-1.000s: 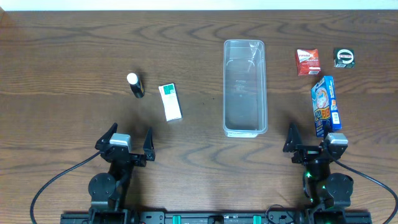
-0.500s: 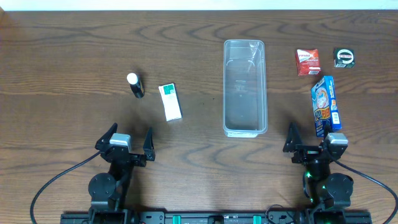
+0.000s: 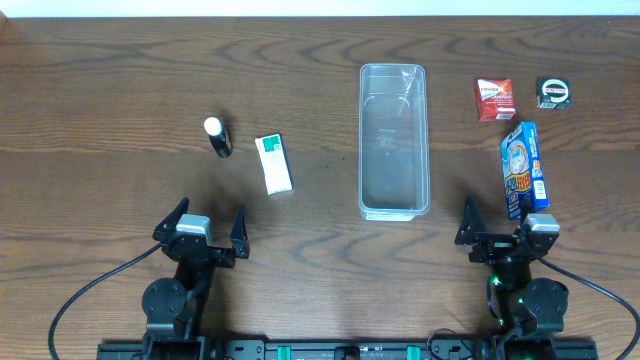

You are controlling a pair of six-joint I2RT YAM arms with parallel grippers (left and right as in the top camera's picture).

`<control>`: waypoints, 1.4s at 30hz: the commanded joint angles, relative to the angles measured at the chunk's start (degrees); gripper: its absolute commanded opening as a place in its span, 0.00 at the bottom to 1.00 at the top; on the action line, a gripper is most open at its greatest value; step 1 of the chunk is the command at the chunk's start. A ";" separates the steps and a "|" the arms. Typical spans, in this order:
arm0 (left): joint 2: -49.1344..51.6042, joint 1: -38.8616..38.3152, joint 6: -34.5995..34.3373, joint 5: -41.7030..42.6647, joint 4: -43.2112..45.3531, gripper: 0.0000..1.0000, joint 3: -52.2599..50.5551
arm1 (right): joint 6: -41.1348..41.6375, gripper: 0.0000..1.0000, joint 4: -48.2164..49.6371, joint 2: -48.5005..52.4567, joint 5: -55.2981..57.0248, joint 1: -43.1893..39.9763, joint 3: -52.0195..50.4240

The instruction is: Pack container

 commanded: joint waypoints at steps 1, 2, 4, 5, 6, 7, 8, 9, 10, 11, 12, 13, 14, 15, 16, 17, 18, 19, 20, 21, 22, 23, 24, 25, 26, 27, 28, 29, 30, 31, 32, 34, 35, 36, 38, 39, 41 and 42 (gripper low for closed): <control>0.07 0.33 0.79 0.81 -1.88 0.98 -1.01 | -0.59 0.99 -0.24 -0.37 0.20 0.74 -0.13; 0.07 0.33 0.79 0.81 -1.86 0.98 -1.01 | -0.59 0.99 -0.24 -0.37 0.20 0.74 -0.13; 0.07 0.33 0.79 0.81 -1.86 0.98 -1.01 | 0.83 0.99 1.36 -0.37 -0.02 0.74 -0.13; 0.07 0.33 0.79 0.81 -1.86 0.98 -1.01 | 4.39 0.99 2.64 -0.37 -2.10 0.76 -0.13; 0.07 0.33 0.81 0.81 -1.86 0.98 -1.01 | 9.05 0.99 3.06 -0.37 -6.19 0.76 -0.13; 0.07 0.33 0.79 0.81 -1.86 0.98 -1.01 | 14.36 0.99 2.97 -0.37 -11.85 0.74 -0.13; 0.07 0.33 0.79 0.81 -1.86 0.98 -1.01 | 18.08 0.99 2.91 -0.37 -16.46 0.74 -0.13; 0.07 0.33 0.79 0.81 -1.86 0.98 -1.01 | 20.61 0.99 2.97 -0.37 -20.17 0.76 -0.13; 0.07 0.33 0.79 0.81 -1.86 0.98 -1.01 | 22.23 0.99 2.97 -0.37 -22.97 0.74 -0.13; 0.07 0.33 0.79 0.81 -1.86 0.98 -1.01 | 23.69 0.99 3.04 -0.37 -24.17 0.76 -0.13; 0.07 0.33 0.79 0.81 -1.86 0.98 -1.01 | 24.79 0.99 3.43 -0.37 -24.96 0.74 -0.13; 0.07 0.33 0.79 0.81 -1.88 0.98 -1.01 | 25.33 0.99 5.16 -0.37 -26.49 0.74 -0.13; 0.07 0.33 0.79 0.81 -1.88 0.98 -1.01 | 25.00 0.99 7.93 -0.37 -28.37 0.74 -0.13; 0.07 0.33 0.79 0.81 -1.86 0.98 -1.01 | 23.23 0.99 13.27 -0.37 -31.08 0.74 -0.11; 0.07 0.33 0.79 0.81 -1.86 0.98 -1.01 | 21.53 0.99 17.49 -0.37 -32.52 0.74 0.04; 0.07 0.33 0.79 0.81 -1.86 0.98 -1.01 | 20.11 0.99 20.76 -0.35 -32.89 0.74 0.59; 0.07 0.33 0.79 0.81 -1.86 0.98 -1.01 | 19.34 0.99 22.40 -0.35 -32.52 0.74 1.62; 0.07 0.33 0.79 0.81 -1.88 0.98 -1.01 | 19.04 0.99 22.34 -0.20 -30.86 0.63 3.41; 0.07 0.33 0.79 0.81 -1.86 0.98 -1.01 | 18.14 0.99 20.98 0.22 -29.44 0.46 5.49; 0.07 0.33 0.79 0.81 -1.86 0.98 -1.01 | 15.91 0.99 17.97 1.14 -28.26 0.13 8.46; 0.07 0.33 0.79 0.81 -1.86 0.98 -1.01 | 13.14 0.99 14.21 2.38 -27.43 -0.26 11.52; 0.07 0.33 0.79 0.81 -1.88 0.98 -1.01 | 9.38 0.99 8.83 4.44 -26.34 -0.83 15.58; 0.07 0.33 0.79 0.81 -1.86 0.98 -1.01 | 5.53 0.99 2.95 7.10 -25.03 -1.44 19.98; 0.07 0.33 0.79 0.81 -1.86 0.98 -1.01 | 2.27 0.99 -2.05 9.79 -23.37 -2.03 23.89; 0.07 0.33 0.79 0.81 -1.86 0.98 -1.01 | -0.74 0.99 -6.95 12.83 -21.20 -2.67 27.91; 0.07 0.33 0.79 0.81 -1.86 0.98 -1.01 | -4.20 0.99 -13.40 17.38 -17.64 -3.65 33.59; 0.07 0.33 0.79 0.81 -1.86 0.98 -1.01 | -6.32 0.99 -18.03 20.98 -14.86 -4.48 37.92; 0.07 0.33 0.79 0.81 -1.86 0.98 -1.01 | -8.85 0.99 -23.19 25.35 -11.89 -5.55 43.01; 0.07 0.33 0.79 0.81 -1.86 0.98 -1.01 | -10.73 0.99 -26.84 28.68 -9.88 -6.40 46.73; 0.07 0.33 0.79 0.81 -1.88 0.98 -1.01 | -13.22 0.99 -31.71 33.46 -7.30 -7.69 51.76; 0.07 0.33 0.79 0.81 -1.86 0.98 -1.01 | -15.15 0.99 -36.13 38.36 -5.44 -9.09 56.46; 0.07 0.33 0.79 0.81 -1.86 0.98 -1.01 | -17.88 0.99 -43.41 46.80 -4.96 -11.74 63.98; 0.07 0.33 0.79 0.81 -1.86 0.98 -1.01 | -18.80 0.99 -48.24 52.19 -4.98 -13.25 68.63; 0.07 0.33 0.79 0.81 -1.86 0.98 -1.01 | -19.06 0.99 -51.60 55.91 -4.96 -14.14 71.87; 0.07 0.33 0.79 0.81 -1.86 0.98 -1.01 | -19.06 0.99 -58.12 63.71 -4.96 -15.54 78.25; 0.07 0.33 0.79 0.81 -1.86 0.98 -1.01 | -19.06 0.99 -59.87 66.66 -4.94 -15.74 80.24; 0.07 0.33 0.79 0.81 -1.88 0.98 -1.01 | -19.06 0.99 -60.89 71.63 -4.46 -15.76 82.53; 0.07 0.33 0.79 0.81 -1.86 0.98 -1.01 | -19.08 0.99 -60.26 73.88 -4.02 -15.76 83.06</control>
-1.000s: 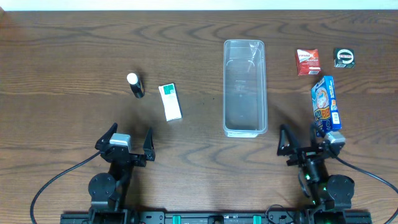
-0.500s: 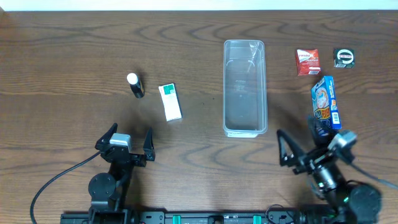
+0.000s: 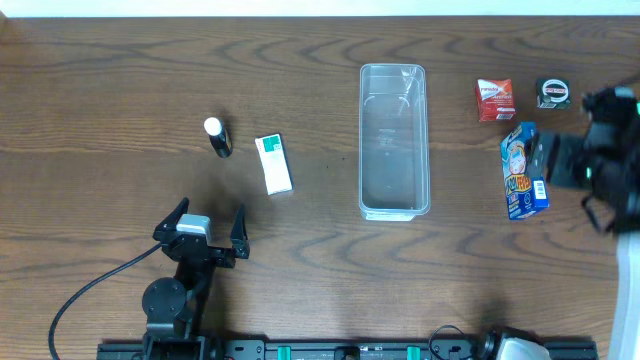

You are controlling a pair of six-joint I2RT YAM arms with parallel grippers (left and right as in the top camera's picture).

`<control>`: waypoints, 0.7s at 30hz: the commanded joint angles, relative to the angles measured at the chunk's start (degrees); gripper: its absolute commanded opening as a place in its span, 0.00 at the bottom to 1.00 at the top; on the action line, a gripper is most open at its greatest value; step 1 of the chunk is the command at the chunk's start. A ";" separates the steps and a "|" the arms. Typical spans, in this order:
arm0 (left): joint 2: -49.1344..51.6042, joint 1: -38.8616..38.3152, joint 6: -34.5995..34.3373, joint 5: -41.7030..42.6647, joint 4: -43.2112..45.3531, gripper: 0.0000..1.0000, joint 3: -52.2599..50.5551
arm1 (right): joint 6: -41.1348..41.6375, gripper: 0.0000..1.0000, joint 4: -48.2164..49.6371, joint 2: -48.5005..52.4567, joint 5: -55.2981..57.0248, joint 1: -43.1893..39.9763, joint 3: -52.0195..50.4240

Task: Pack container
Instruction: 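Reach the right gripper to the blue fever box and grasp it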

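Note:
A clear rectangular container (image 3: pixel 364 140) stands empty at the table's middle. To its right lie a blue snack box (image 3: pixel 520 170), a red packet (image 3: pixel 494 99) and a small black round item (image 3: pixel 553 93). On the left are a white-and-green box (image 3: pixel 272 164) and a black tube with a white cap (image 3: pixel 217 137). My right gripper (image 3: pixel 548 160) is blurred, hovering at the blue box's right edge; its jaw state is unclear. Near the front edge my left gripper (image 3: pixel 210 213) is open and holds nothing.
The right arm's body (image 3: pixel 612 150) covers the table's far right edge, close to the black round item. A black cable (image 3: pixel 90 295) loops from the left arm's base at the front left.
The right arm has left its rest spot at the front right and now reaches in from the right edge beside the blue box. The left arm and all objects are where they were.

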 commanded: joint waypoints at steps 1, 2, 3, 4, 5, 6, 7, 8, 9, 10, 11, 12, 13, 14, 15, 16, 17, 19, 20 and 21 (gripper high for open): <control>-0.09 0.33 0.79 0.81 -1.88 0.98 -1.01 | -2.80 0.99 0.28 6.43 2.78 -0.55 2.91; -0.09 0.33 0.79 0.81 -1.88 0.98 -1.01 | -3.58 0.99 0.55 8.20 3.76 -0.57 2.91; -0.09 0.33 0.81 0.81 -1.86 0.98 -1.01 | -4.59 0.99 0.55 9.57 4.90 -0.57 2.91; -0.09 0.33 0.79 0.81 -1.86 0.98 -1.01 | -5.09 0.99 0.72 11.19 6.49 -0.57 2.91; -0.09 0.33 0.81 0.81 -1.88 0.98 -1.01 | -5.35 0.99 1.05 12.52 7.41 -0.61 2.91; -0.09 0.33 0.79 0.81 -1.86 0.98 -1.01 | -6.47 0.99 1.14 14.08 7.52 -0.66 2.91; -0.09 0.33 0.81 0.81 -1.86 0.98 -1.01 | -7.56 0.99 1.33 15.43 7.02 -0.68 2.91; -0.09 0.33 0.79 0.81 -1.86 0.98 -1.01 | -9.05 0.99 1.68 17.00 6.60 -0.68 2.91; -0.09 0.33 0.79 0.81 -1.86 0.98 -1.01 | -9.99 0.99 1.92 18.43 6.67 -0.72 2.91; -0.09 0.33 0.79 0.81 -1.86 0.98 -1.01 | -11.02 0.99 2.21 19.98 6.64 -0.79 2.91; -0.09 0.33 0.79 0.81 -1.86 0.98 -1.01 | -11.56 0.99 2.34 21.31 6.80 -0.81 2.91; -0.09 0.33 0.79 0.81 -1.86 0.98 -1.01 | -11.63 0.99 2.47 22.56 7.37 -0.92 2.91; -0.09 0.33 0.79 0.81 -1.86 0.98 -1.01 | -11.65 0.99 2.58 23.96 8.07 -1.03 2.91; -0.09 0.33 0.79 0.81 -1.86 0.98 -1.01 | -11.65 0.99 2.69 25.24 8.81 -1.16 2.91; -0.09 0.33 0.79 0.81 -1.86 0.98 -1.01 | -11.67 0.99 2.64 26.43 9.38 -1.27 2.91; -0.09 0.33 0.79 0.81 -1.86 0.98 -1.01 | -11.65 0.99 2.58 27.21 9.64 -1.36 2.91; -0.09 0.33 0.79 0.81 -1.86 0.98 -1.01 | -11.91 0.99 2.56 28.22 9.66 -1.53 2.91; -0.09 0.33 0.79 0.81 -1.88 0.98 -1.01 | -12.70 0.99 2.51 29.88 9.64 -1.92 2.91; -0.09 0.33 0.79 0.81 -1.86 0.98 -1.01 | -12.70 0.99 2.51 30.53 9.60 -2.14 2.91; -0.09 0.33 0.79 0.81 -1.86 0.98 -1.01 | -12.70 0.99 2.51 31.26 9.38 -2.34 2.91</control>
